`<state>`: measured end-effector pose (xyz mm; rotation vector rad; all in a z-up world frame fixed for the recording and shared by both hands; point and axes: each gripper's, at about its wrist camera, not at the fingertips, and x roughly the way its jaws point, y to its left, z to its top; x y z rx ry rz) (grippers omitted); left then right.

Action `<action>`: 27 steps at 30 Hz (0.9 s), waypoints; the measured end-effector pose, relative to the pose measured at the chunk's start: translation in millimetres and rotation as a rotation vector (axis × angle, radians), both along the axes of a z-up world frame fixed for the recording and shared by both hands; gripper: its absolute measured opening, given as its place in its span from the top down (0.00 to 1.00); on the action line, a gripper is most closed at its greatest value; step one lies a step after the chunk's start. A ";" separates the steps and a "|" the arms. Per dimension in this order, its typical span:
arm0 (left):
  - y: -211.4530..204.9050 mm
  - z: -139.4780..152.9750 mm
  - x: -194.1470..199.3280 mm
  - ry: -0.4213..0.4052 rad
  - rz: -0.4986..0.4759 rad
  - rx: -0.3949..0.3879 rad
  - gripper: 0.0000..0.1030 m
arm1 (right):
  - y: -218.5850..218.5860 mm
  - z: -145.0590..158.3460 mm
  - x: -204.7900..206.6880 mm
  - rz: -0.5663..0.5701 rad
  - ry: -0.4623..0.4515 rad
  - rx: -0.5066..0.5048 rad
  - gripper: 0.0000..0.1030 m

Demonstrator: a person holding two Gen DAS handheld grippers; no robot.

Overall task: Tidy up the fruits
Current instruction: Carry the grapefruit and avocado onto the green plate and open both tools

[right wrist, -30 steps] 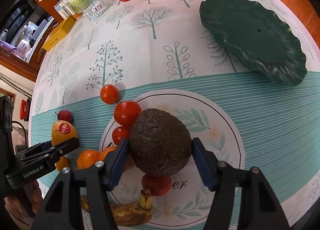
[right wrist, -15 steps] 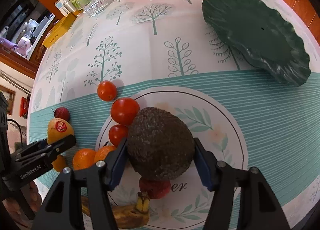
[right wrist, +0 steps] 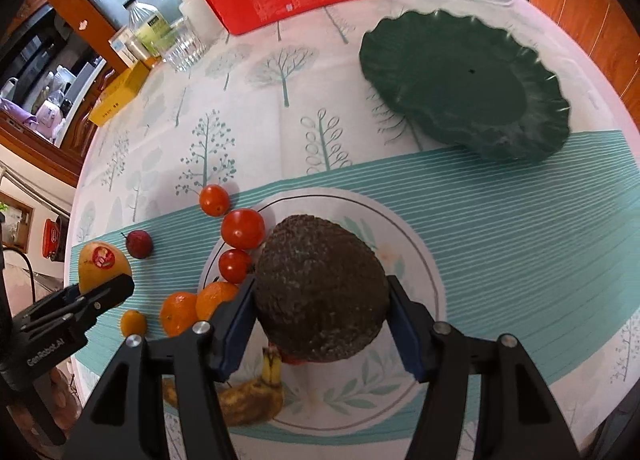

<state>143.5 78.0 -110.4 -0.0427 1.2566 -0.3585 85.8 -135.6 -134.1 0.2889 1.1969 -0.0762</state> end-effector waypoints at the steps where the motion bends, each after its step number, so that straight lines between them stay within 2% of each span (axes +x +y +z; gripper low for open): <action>1: -3.6 6.1 -2.8 -0.011 -0.013 -0.004 0.52 | -1.2 4.0 -2.4 0.001 -0.008 -0.004 0.40; 8: -51.4 50.0 -14.0 -0.084 -0.096 -0.030 0.52 | -20.5 36.9 -21.8 0.017 -0.077 -0.025 0.40; 15: -134.3 73.9 -3.8 -0.125 -0.117 0.001 0.52 | -73.6 52.3 -16.2 0.054 -0.121 -0.034 0.40; 20: -194.9 72.6 16.2 -0.131 -0.085 0.029 0.52 | -121.7 47.2 1.4 0.104 -0.116 -0.046 0.40; 23: -226.6 63.4 35.6 -0.132 -0.054 0.050 0.52 | -154.5 42.5 19.0 0.112 -0.119 -0.055 0.40; 27: -257.7 42.6 65.2 -0.091 -0.028 0.058 0.52 | -184.1 33.6 50.3 0.124 -0.123 -0.098 0.40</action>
